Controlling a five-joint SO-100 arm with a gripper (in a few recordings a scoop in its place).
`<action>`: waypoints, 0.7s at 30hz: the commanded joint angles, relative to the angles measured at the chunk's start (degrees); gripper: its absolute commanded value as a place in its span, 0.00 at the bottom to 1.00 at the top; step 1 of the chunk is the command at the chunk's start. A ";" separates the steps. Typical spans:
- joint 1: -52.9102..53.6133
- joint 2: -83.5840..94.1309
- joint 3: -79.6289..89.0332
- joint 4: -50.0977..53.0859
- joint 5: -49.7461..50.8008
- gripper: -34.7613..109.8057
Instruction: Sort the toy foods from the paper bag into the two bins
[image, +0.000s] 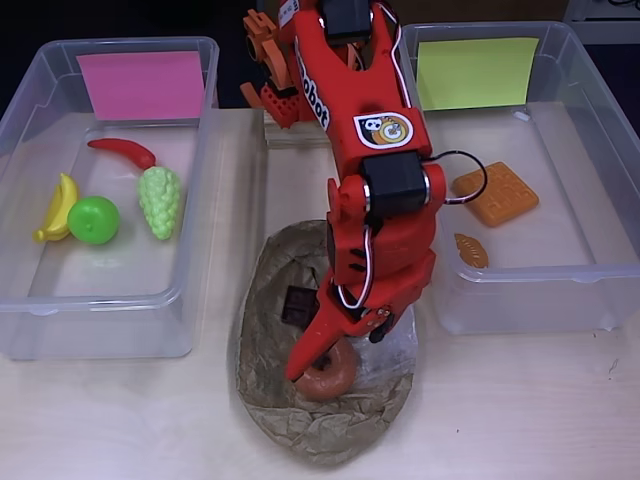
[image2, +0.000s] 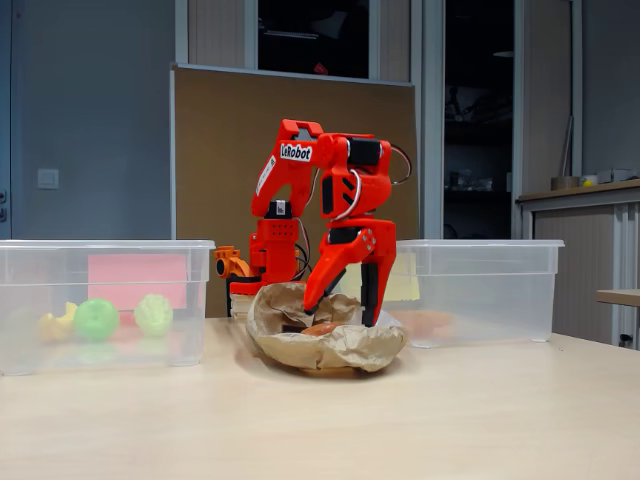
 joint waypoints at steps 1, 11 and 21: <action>-0.18 -0.62 -0.18 -0.79 0.79 0.62; 2.11 -9.67 -6.77 1.32 -0.79 0.56; 2.99 -10.90 -12.74 6.94 -3.08 0.41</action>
